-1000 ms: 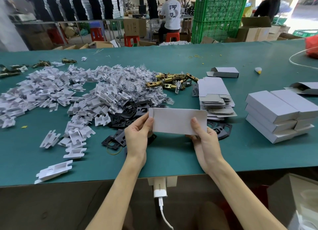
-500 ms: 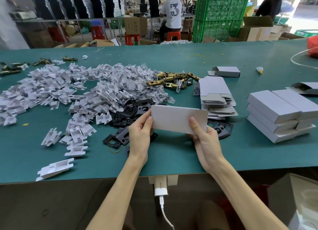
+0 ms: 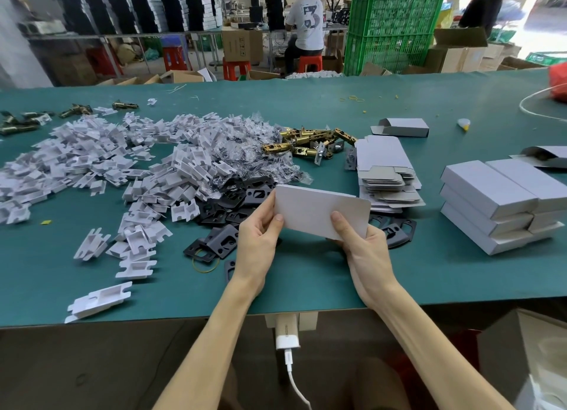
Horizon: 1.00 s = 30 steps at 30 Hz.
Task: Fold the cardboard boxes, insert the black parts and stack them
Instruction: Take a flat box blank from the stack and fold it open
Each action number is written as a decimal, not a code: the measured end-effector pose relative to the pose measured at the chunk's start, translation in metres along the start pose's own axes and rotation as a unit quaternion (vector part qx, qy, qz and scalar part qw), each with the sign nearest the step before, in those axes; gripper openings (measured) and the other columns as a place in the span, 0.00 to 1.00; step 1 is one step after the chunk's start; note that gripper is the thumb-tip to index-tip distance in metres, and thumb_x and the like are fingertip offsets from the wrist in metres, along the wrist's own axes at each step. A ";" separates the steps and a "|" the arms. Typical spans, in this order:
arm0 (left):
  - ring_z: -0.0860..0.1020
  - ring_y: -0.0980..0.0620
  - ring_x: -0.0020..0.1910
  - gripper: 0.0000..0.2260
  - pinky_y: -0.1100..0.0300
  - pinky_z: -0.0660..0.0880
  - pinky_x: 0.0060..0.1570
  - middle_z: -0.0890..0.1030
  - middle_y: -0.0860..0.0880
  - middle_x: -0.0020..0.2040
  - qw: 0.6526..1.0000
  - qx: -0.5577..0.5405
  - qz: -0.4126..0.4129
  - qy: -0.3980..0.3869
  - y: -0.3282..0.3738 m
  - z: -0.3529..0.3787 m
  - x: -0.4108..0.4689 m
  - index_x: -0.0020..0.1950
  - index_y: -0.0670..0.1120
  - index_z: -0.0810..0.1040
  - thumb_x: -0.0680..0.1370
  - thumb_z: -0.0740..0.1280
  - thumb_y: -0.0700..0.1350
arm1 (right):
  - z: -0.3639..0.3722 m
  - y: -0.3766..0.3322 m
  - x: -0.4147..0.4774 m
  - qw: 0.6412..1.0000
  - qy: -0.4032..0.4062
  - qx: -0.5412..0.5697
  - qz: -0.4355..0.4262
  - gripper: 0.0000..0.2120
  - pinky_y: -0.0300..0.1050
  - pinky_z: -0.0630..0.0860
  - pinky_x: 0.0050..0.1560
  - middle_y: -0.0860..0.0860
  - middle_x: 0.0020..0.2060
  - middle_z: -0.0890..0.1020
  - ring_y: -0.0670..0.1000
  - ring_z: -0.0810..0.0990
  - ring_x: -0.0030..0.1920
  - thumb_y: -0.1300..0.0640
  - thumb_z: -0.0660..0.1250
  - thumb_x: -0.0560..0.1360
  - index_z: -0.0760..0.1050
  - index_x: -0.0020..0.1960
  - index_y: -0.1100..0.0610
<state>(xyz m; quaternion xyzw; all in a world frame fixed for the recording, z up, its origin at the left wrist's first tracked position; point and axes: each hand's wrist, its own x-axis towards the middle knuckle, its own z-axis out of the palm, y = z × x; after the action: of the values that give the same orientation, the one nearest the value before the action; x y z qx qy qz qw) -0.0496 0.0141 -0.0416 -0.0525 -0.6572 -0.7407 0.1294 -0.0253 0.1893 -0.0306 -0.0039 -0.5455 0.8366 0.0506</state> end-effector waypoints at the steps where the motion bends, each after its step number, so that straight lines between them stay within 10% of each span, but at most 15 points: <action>1: 0.75 0.59 0.71 0.23 0.60 0.71 0.73 0.77 0.54 0.73 1.000 0.000 -0.001 0.002 0.000 0.001 0.000 0.78 0.42 0.69 0.83 0.64 0.32 | 0.000 0.000 0.000 1.000 -0.003 -0.002 0.001 0.17 0.56 0.77 0.63 0.58 0.52 0.86 0.54 0.83 0.53 0.49 0.75 0.71 0.84 0.53 0.59; 10: 0.80 0.53 0.67 0.17 0.55 0.75 0.70 0.83 0.52 0.66 1.000 -0.009 -0.006 0.029 -0.001 -0.001 -0.001 0.74 0.42 0.77 0.84 0.66 0.40 | 0.001 -0.002 -0.002 1.000 -0.005 -0.006 0.010 0.20 0.66 0.73 0.68 0.66 0.57 0.83 0.65 0.82 0.60 0.51 0.75 0.72 0.82 0.56 0.65; 17: 0.81 0.59 0.63 0.19 0.66 0.76 0.59 0.83 0.58 0.64 0.999 -0.004 0.019 0.029 0.001 0.002 -0.002 0.75 0.49 0.75 0.84 0.68 0.44 | 0.003 -0.004 -0.002 1.000 -0.010 -0.009 -0.001 0.17 0.47 0.81 0.50 0.56 0.52 0.86 0.55 0.83 0.54 0.47 0.75 0.70 0.83 0.53 0.57; 26: 0.72 0.55 0.28 0.10 0.60 0.72 0.27 0.81 0.58 0.37 0.987 -0.015 -0.034 0.158 0.002 -0.003 0.002 0.63 0.54 0.83 0.86 0.63 0.48 | 0.005 -0.013 -0.004 0.993 -0.114 -0.011 0.000 0.51 0.47 0.82 0.49 0.52 0.64 0.81 0.53 0.81 0.62 0.34 0.83 0.56 0.68 0.73 0.49; 30: 0.71 0.29 0.47 0.12 0.37 0.74 0.44 0.82 0.41 0.55 0.986 -0.006 -0.028 0.164 0.001 -0.003 0.003 0.62 0.58 0.84 0.84 0.62 0.49 | 0.006 -0.014 -0.005 0.984 -0.169 -0.051 0.007 0.54 0.48 0.82 0.52 0.50 0.71 0.75 0.53 0.78 0.65 0.33 0.82 0.56 0.64 0.77 0.39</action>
<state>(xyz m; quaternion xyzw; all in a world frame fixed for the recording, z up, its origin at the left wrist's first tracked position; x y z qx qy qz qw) -0.0522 0.0109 -0.0404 0.0877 -0.6238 -0.7466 0.2141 -0.0194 0.1890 -0.0152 0.1309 -0.5884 0.7964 -0.0480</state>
